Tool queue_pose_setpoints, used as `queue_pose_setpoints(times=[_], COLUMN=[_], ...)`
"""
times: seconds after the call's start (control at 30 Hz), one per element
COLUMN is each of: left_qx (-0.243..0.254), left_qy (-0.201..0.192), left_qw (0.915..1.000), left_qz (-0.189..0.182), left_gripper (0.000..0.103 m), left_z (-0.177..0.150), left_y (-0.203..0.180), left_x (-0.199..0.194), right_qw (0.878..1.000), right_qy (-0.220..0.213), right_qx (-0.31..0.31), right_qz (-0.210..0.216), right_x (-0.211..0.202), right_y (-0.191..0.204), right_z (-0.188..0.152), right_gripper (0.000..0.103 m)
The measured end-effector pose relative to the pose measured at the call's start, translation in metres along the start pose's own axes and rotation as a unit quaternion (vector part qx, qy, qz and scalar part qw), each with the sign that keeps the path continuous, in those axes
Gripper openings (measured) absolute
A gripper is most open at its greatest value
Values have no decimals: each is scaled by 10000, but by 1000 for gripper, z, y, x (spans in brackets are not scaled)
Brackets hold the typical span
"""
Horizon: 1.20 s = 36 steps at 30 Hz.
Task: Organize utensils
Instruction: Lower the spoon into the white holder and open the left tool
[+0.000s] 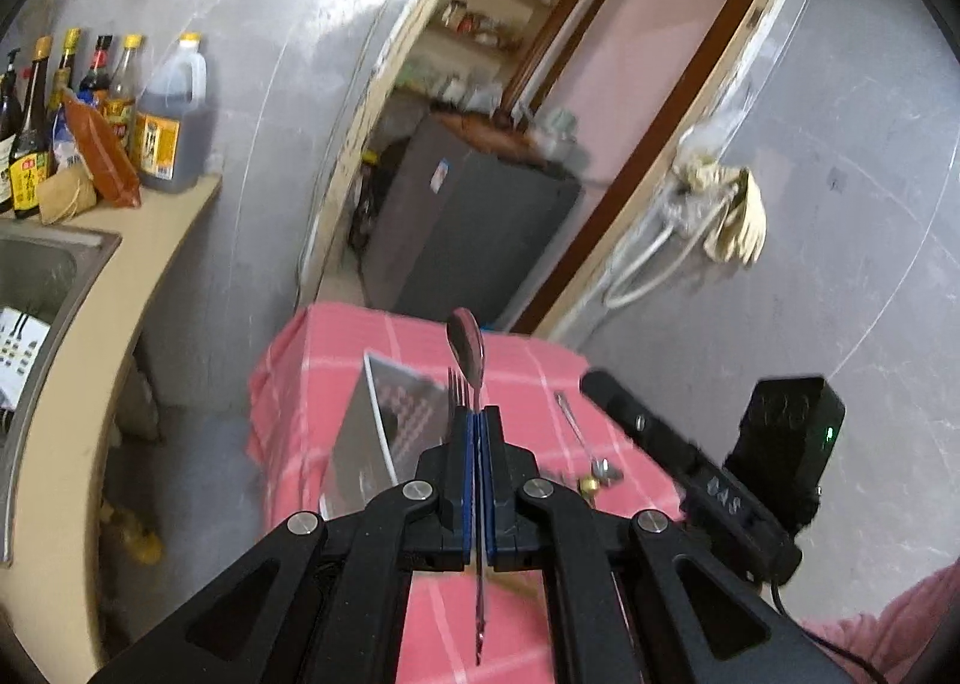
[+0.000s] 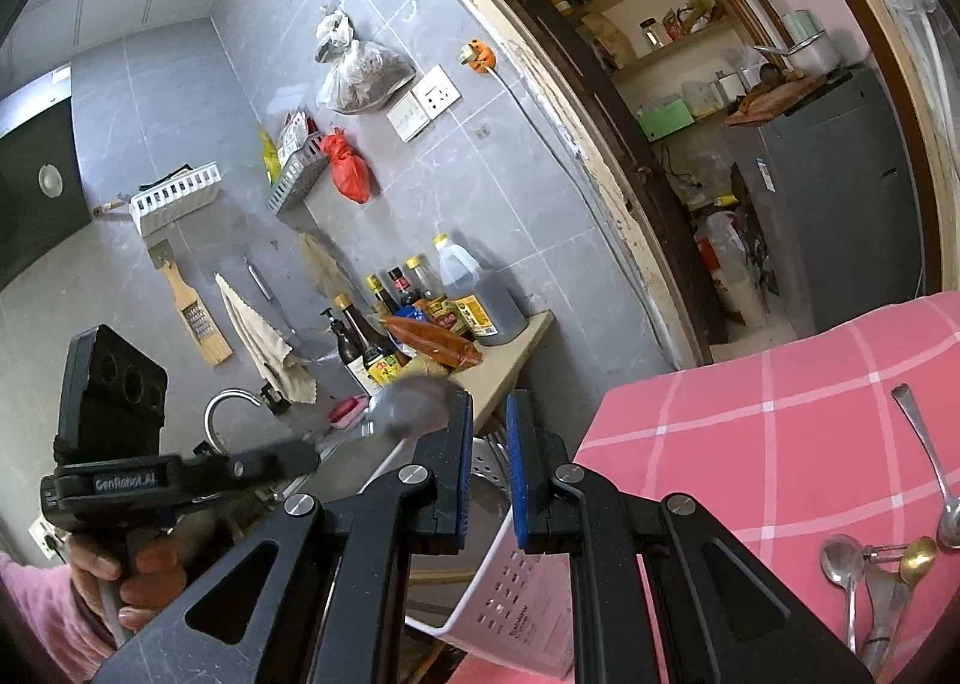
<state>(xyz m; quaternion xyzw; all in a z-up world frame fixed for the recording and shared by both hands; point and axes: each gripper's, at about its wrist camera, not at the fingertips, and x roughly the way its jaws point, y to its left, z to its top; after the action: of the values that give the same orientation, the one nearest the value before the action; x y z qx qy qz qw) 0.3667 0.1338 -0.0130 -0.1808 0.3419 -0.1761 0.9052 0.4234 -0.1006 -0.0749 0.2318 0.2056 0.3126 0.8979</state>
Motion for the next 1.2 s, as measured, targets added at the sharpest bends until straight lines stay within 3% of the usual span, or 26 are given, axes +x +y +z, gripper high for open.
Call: queue_pose_setpoints(times=[0.33,0.6,1.2], left_qx=[-99,-240,-258], left_qy=[756,673,81], left_qw=[9962,9965,9987], left_qz=[425,427,436], left_gripper=[3,3,6], left_z=[-3,-1,-7], left_y=[-18,-11,-17], left_x=[8,20,8], right_qw=[9997,9994,9985], right_qy=[139,197,91], right_qx=[-210,-271,-418], right_qz=[-21,-36,-344], right_x=[-11,-16,-36], right_y=[11,14,14], right_z=[3,-1,4], right_gripper=[11,11,11])
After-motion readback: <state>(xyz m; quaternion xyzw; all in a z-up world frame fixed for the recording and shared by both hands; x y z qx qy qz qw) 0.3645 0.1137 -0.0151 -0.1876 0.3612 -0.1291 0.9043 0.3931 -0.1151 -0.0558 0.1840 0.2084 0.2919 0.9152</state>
